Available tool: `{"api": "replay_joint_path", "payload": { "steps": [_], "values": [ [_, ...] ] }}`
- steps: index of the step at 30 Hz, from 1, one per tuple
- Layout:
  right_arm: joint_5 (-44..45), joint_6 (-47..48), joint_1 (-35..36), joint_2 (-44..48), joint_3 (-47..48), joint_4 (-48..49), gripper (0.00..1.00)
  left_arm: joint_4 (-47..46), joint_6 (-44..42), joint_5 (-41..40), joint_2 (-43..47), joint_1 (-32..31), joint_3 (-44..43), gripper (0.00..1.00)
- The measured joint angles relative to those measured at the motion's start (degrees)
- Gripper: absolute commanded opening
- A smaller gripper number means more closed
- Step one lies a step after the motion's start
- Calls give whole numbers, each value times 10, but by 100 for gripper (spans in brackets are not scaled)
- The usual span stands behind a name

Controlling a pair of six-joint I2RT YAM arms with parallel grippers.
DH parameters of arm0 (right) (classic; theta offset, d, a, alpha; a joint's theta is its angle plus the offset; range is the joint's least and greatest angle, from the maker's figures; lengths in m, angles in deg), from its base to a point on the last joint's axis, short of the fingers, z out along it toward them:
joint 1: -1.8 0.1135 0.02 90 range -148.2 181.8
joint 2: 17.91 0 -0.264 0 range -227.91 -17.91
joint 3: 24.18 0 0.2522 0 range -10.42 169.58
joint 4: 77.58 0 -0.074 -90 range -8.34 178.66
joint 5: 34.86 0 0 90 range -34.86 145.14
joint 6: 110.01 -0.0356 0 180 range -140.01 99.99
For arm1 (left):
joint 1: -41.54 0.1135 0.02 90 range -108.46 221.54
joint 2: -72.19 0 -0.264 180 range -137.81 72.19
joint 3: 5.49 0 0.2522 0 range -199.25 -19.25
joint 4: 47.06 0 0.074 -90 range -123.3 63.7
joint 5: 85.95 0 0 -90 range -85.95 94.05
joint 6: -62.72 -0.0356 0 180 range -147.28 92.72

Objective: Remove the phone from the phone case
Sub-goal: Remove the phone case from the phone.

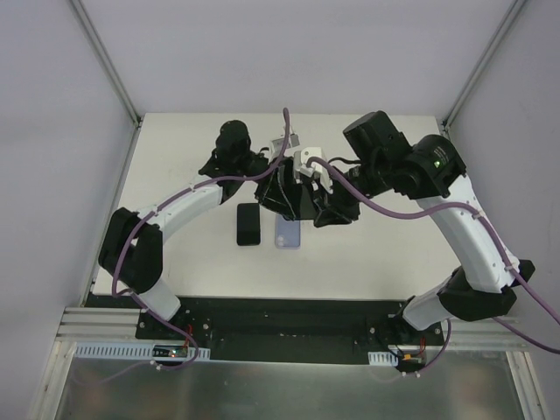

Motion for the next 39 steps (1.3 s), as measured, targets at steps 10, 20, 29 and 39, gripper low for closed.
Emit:
{"api": "replay_joint_path", "payload": {
  "steps": [10,20,29,39],
  "values": [
    [-3,19,18,-3,15,-54,0,3,0,0,0,-32,3,0],
    [-5,26,29,-2,15,-62,0,3,0,0,4,-44,13,0],
    [-10,35,38,-2,15,-62,0,3,0,0,19,-47,27,0],
    [-23,52,40,-4,16,-63,0,6,0,0,24,-49,31,0]
  ]
}}
